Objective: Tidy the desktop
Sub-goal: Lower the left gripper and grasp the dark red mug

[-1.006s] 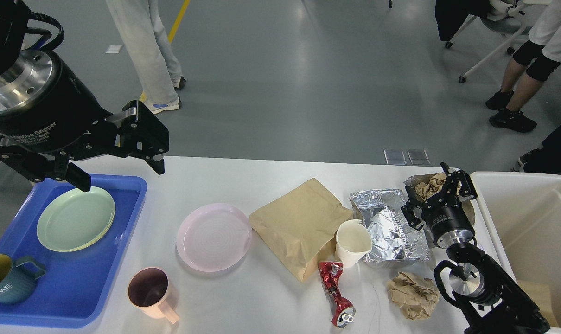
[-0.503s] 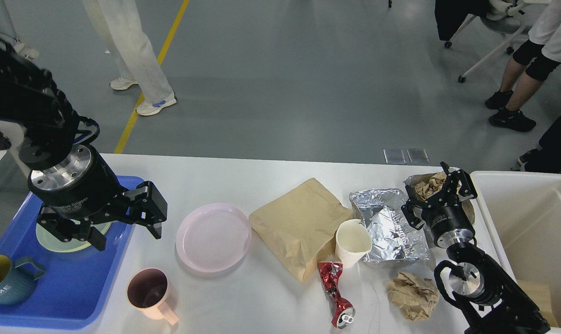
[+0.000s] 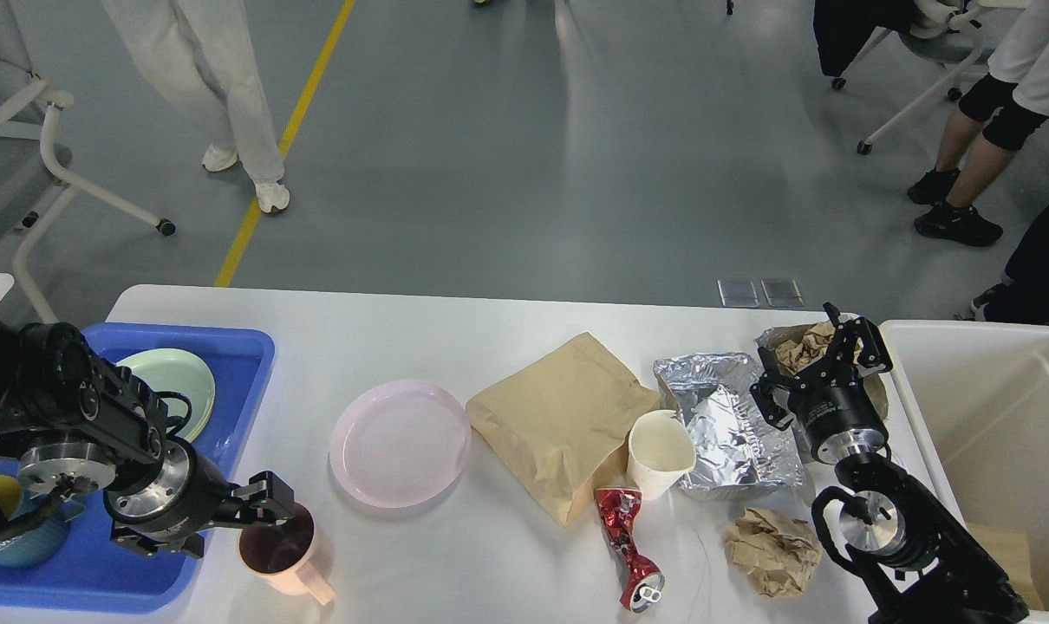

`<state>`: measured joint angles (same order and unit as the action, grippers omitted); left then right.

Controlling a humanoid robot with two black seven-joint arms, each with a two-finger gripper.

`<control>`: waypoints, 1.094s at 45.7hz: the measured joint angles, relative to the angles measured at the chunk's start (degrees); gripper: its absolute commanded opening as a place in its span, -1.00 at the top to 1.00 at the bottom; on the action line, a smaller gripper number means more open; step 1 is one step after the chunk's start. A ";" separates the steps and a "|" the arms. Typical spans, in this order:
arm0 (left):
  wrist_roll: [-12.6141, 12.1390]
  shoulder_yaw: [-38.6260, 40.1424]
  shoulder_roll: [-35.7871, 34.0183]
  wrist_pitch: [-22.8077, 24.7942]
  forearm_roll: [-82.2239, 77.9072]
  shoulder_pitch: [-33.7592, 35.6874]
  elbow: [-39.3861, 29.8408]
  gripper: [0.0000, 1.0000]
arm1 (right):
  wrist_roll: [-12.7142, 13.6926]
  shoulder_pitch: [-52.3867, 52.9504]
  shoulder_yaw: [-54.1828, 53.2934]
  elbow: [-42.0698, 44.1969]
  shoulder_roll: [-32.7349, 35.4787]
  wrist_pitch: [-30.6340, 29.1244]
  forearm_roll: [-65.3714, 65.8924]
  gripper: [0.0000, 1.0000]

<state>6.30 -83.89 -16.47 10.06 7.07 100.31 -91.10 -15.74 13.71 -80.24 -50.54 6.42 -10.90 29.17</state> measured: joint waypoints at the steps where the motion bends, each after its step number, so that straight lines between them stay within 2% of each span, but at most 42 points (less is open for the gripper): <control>1: 0.00 0.05 0.09 -0.53 -0.04 -0.52 0.21 -0.77 | 0.00 0.00 0.00 0.00 0.00 0.00 0.01 -1.00; 16: 0.02 0.27 1.71 -2.36 -0.13 -7.21 5.42 -0.73 | 0.00 0.00 0.00 -0.02 0.00 0.00 0.00 -1.00; 22: -0.02 1.14 2.81 -3.06 -0.14 -10.17 7.73 -0.29 | 0.00 0.00 0.00 -0.02 0.00 0.00 0.01 -1.00; 25: -0.01 1.84 3.24 -3.70 -0.13 -11.02 8.05 0.09 | 0.00 0.00 0.00 -0.02 0.00 0.00 0.01 -1.00; 32: -0.01 2.31 3.60 -4.95 -0.07 -12.47 8.54 0.73 | 0.00 0.00 0.00 -0.02 0.00 0.00 0.01 -1.00; 39: -0.12 2.37 3.74 -5.34 -0.02 -13.14 9.73 1.00 | 0.00 0.00 0.00 -0.02 0.00 0.00 0.01 -1.00; 50: -0.80 2.33 3.80 -5.63 -0.02 -13.64 10.23 1.00 | -0.02 0.00 0.00 -0.02 0.00 0.00 0.02 -1.00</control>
<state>5.50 -81.56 -12.67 4.43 7.05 86.66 -80.87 -15.76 13.71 -80.24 -50.55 6.42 -10.90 29.19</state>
